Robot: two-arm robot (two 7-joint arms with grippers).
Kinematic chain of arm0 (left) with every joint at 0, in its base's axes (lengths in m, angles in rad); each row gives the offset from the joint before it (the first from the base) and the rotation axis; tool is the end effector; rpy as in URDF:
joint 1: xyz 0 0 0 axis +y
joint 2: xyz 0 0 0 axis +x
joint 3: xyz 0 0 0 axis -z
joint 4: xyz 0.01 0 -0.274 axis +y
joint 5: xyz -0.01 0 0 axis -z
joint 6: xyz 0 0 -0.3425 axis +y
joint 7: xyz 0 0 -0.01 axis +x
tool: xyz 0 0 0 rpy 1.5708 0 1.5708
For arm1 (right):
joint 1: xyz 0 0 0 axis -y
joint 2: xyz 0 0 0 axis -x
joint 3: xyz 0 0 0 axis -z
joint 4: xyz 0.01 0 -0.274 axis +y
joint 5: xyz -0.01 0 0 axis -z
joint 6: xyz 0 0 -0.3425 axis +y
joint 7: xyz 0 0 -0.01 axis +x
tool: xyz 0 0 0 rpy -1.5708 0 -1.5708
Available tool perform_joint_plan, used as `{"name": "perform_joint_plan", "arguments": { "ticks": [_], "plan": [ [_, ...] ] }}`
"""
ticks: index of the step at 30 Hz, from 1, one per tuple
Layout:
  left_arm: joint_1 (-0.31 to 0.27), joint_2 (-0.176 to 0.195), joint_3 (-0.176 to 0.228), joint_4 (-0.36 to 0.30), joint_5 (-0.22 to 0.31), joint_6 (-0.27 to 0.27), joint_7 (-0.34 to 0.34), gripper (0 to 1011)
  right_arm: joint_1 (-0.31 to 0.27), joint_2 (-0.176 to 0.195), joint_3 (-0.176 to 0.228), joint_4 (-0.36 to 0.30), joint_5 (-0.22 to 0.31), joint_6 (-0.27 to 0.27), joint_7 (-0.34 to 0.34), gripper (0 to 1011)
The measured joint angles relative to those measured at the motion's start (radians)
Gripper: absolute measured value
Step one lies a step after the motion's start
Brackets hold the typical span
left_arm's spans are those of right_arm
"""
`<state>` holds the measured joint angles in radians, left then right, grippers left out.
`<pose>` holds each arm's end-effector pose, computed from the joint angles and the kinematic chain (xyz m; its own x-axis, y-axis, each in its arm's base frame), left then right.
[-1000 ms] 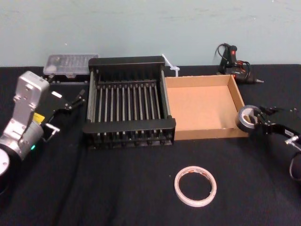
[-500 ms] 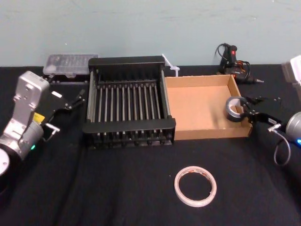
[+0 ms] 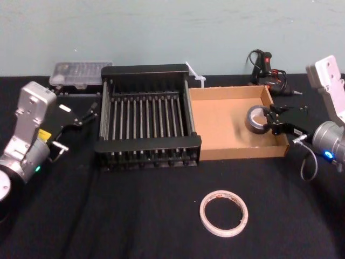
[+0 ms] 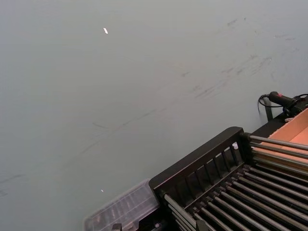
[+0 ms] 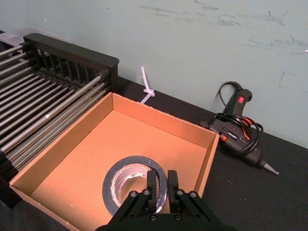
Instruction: Pick up the white tape and place it into the black box , Pick up the silver tape and place it into the brown box.
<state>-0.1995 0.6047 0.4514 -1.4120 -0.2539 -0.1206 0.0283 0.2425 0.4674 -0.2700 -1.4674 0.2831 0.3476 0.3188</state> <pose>0.3873 0.0647 -0.2958 0.2923 0.8803 0.3737 -0.9552 0.2874 0.0702 0.4151 -0.0595 -0.2397 0.4674 -0.8766 0.1142 0.8411 0.4012 -0.3629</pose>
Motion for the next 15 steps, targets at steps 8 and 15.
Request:
{"name": "perform_joint_plan", "arguments": {
  "ticks": [8, 15],
  "plan": [
    [0.0, 0.0, 0.0, 0.0, 0.0, 0.0, 0.0, 1001, 0.003, -0.003, 0.0, 0.004, -0.002, -0.002, 0.001, 140],
    [0.0, 0.0, 0.0, 0.0, 0.0, 0.0, 0.0, 1001, 0.002, -0.002, 0.0, 0.002, -0.002, -0.001, 0.001, 140]
  ]
}}
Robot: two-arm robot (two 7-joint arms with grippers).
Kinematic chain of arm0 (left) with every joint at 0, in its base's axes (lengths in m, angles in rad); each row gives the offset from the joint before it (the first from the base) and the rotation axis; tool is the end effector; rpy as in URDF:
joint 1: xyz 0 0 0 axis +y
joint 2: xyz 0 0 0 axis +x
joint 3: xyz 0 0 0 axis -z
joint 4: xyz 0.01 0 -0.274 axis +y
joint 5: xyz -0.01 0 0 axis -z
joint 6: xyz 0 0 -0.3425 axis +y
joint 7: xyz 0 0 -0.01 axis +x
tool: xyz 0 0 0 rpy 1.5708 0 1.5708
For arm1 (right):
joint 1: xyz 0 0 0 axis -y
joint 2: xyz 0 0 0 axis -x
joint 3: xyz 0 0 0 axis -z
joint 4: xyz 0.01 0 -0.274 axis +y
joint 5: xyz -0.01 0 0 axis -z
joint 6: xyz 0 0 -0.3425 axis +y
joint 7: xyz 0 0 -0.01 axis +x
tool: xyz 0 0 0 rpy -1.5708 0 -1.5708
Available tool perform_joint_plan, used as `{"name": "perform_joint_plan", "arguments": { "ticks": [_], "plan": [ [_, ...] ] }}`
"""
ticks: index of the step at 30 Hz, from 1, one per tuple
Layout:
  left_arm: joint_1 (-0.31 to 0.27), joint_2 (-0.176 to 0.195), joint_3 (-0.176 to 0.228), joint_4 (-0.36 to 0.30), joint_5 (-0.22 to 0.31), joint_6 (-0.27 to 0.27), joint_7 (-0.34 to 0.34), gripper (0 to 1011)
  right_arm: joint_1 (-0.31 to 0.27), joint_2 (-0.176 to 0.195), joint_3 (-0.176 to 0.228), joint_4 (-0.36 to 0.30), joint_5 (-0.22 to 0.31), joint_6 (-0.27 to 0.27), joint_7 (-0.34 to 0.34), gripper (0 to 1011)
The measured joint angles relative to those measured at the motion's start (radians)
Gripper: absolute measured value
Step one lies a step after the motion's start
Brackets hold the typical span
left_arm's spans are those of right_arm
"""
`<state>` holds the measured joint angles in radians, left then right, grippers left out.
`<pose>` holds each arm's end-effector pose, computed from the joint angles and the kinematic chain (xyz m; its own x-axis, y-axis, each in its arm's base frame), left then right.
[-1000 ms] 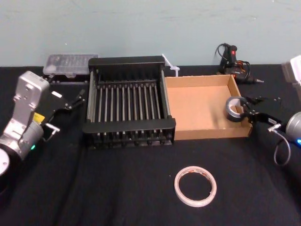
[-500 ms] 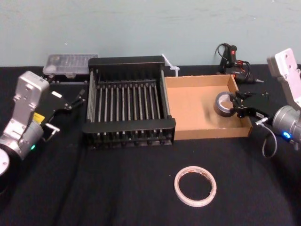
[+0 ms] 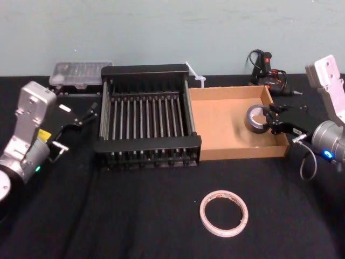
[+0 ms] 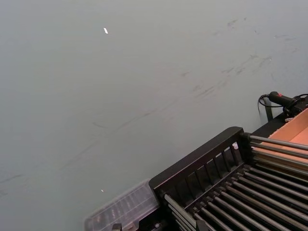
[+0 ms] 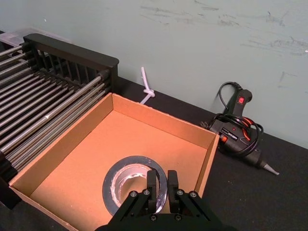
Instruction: Pick up the white tape and place it into the black box , Pick up the silver tape and place it into the brown box.
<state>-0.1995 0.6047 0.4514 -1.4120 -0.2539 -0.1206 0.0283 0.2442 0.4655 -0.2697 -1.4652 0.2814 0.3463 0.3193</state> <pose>0.3873 0.0647 -0.2958 0.2923 0.8803 0.3737 -0.9552 0.2874 0.0702 0.4156 -0.0594 -0.2397 0.4671 -0.8767 0.1146 0.8416 0.4011 -0.3616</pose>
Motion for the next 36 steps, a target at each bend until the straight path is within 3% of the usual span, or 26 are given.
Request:
{"name": "perform_joint_plan", "arguments": {
  "ticks": [7, 14, 24, 36],
  "plan": [
    [0.0, 0.0, 0.0, 0.0, 0.0, 0.0, 0.0, 1001, -0.001, 0.001, 0.0, -0.002, 0.0, 0.001, 0.0, 165],
    [0.0, 0.0, 0.0, 0.0, 0.0, 0.0, 0.0, 1001, -0.001, 0.001, 0.0, -0.002, 0.0, 0.001, 0.0, 346],
    [0.0, 0.0, 0.0, 0.0, 0.0, 0.0, 0.0, 1001, -0.002, 0.002, 0.0, -0.003, 0.001, 0.002, 0.0, 697],
    [0.0, 0.0, 0.0, 0.0, 0.0, 0.0, 0.0, 1001, -0.002, 0.002, 0.0, -0.003, 0.002, 0.002, 0.0, 1003]
  ]
}}
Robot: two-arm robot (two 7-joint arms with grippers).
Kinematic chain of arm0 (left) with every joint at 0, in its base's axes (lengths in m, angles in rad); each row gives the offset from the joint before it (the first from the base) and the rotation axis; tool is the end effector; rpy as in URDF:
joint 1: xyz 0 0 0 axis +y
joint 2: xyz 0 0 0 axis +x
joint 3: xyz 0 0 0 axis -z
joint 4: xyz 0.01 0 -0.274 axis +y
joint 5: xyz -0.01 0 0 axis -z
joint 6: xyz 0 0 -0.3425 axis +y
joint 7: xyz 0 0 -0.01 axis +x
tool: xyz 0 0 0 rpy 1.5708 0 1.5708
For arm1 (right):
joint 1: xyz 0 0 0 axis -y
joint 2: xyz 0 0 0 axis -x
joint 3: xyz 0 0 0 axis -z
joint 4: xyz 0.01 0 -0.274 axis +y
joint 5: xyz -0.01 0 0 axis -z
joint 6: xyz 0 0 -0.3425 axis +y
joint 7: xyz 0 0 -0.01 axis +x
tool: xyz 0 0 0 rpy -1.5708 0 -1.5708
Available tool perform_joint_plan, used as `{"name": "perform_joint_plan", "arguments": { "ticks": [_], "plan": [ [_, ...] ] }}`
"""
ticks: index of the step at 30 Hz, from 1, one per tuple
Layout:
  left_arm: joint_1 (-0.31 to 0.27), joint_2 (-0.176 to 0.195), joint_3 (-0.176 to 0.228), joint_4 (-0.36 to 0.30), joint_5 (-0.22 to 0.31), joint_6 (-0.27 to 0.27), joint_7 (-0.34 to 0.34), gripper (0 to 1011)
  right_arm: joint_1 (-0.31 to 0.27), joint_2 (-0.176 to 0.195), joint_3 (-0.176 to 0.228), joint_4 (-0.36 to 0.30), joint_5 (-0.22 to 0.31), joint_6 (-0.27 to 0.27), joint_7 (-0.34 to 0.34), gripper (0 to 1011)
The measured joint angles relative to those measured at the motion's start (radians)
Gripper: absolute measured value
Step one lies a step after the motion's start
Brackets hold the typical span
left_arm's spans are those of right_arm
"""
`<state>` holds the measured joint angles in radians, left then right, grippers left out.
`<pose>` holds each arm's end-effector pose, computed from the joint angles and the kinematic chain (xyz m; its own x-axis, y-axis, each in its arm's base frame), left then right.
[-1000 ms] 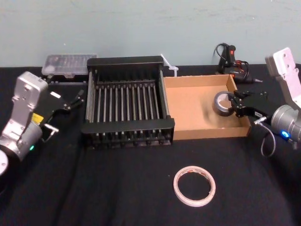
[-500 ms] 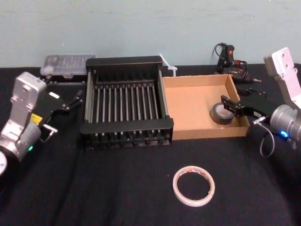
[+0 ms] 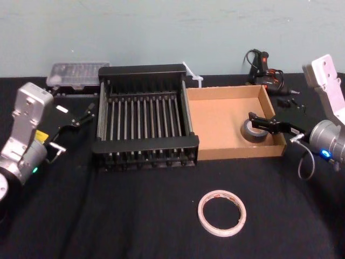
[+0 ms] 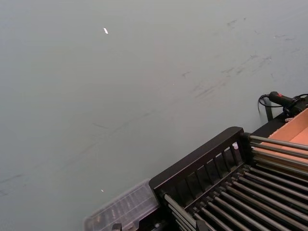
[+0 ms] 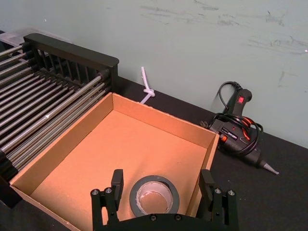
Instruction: Pick up the white tape and place it into the black box , Pick up the silver tape and place it into the brown box.
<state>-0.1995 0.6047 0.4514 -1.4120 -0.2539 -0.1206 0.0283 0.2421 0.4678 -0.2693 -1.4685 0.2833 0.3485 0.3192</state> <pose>0.3873 0.0647 -0.2958 0.2923 0.8803 0.3737 -0.9552 0.2874 0.0702 0.4150 -0.0597 -0.2394 0.4674 -0.8766 0.1141 0.8410 0.4012 -0.3630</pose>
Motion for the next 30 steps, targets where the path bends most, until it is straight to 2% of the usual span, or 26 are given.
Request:
{"name": "perform_joint_plan", "arguments": {
  "ticks": [8, 14, 23, 30],
  "plan": [
    [0.0, 0.0, 0.0, 0.0, 0.0, 0.0, 0.0, 1001, -0.004, 0.002, 0.003, -0.009, -0.003, 0.0, 0.001, 1003],
    [0.0, 0.0, 0.0, 0.0, 0.0, 0.0, 0.0, 1002, -0.027, 0.015, 0.02, -0.051, 0.006, 0.014, 0.023, 1002],
    [0.0, 0.0, 0.0, 0.0, 0.0, 0.0, 0.0, 1001, -0.098, 0.082, 0.037, -0.155, 0.067, 0.05, 0.088, 1003],
    [0.0, 0.0, 0.0, 0.0, 0.0, 0.0, 0.0, 1001, -0.147, 0.139, 0.031, -0.219, 0.1, 0.05, 0.136, 1002]
  ]
}}
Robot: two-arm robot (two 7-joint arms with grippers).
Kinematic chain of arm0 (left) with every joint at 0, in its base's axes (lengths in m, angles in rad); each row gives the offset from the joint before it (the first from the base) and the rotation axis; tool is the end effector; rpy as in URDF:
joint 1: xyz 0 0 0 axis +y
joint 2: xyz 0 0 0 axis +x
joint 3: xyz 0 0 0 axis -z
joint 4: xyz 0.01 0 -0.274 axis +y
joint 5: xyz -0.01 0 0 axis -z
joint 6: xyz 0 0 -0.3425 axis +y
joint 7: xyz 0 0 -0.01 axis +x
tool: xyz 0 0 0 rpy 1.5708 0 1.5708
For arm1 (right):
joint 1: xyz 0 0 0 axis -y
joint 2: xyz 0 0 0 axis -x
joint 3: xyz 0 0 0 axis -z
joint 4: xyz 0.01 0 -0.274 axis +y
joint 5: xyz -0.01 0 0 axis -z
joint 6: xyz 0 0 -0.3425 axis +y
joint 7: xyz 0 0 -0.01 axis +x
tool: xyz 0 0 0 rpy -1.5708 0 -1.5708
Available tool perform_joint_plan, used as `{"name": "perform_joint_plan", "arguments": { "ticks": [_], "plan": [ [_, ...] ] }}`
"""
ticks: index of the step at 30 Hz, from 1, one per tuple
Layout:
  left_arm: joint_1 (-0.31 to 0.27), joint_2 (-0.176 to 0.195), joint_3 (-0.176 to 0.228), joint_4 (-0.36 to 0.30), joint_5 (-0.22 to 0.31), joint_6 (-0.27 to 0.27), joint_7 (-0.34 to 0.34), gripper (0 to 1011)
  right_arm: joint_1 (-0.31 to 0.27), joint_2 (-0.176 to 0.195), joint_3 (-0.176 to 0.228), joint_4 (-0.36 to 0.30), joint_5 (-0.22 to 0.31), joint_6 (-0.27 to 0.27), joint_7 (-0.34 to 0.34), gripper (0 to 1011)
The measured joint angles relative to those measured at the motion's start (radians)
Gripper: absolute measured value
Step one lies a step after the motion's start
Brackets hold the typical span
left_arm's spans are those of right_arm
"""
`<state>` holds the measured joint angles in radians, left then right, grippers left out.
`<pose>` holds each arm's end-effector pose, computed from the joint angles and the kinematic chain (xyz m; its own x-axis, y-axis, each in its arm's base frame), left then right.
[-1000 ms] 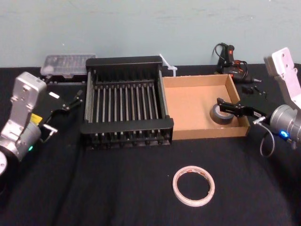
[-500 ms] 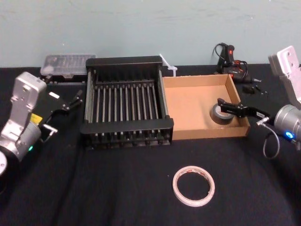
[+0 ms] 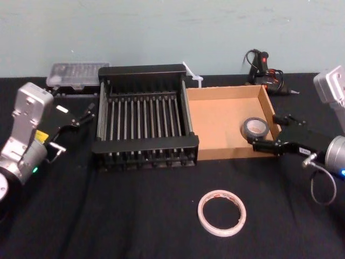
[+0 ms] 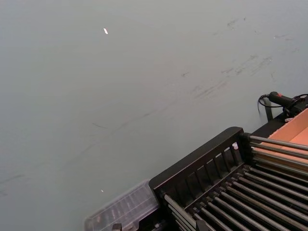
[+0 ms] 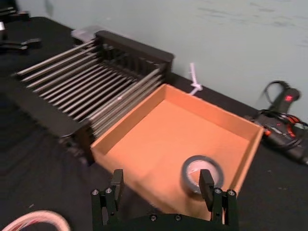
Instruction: Pick up the white tape and place it into the black box , Pick up the silver tape and place it into the brown box.
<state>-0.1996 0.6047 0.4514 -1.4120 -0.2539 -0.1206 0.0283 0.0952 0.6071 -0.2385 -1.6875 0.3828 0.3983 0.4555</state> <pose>0.3873 0.0647 -0.2958 0.2922 0.8803 0.3738 -0.9553 0.2874 0.0701 0.3727 -0.0695 -0.2175 0.6260 -0.7775 0.0603 0.7305 0.5576 -0.3943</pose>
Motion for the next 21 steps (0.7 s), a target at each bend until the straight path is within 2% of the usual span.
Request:
{"name": "perform_joint_plan", "arguments": {
  "ticks": [9, 21],
  "plan": [
    [0.0, 0.0, 0.0, 0.0, 0.0, 0.0, 0.0, 1001, -0.037, 0.065, -0.038, -0.048, 0.019, -0.023, 0.06, 1002],
    [0.0, 0.0, 0.0, 0.0, 0.0, 0.0, 0.0, 1001, -0.03, 0.126, -0.12, -0.063, 0.021, -0.06, 0.143, 1003]
  ]
}}
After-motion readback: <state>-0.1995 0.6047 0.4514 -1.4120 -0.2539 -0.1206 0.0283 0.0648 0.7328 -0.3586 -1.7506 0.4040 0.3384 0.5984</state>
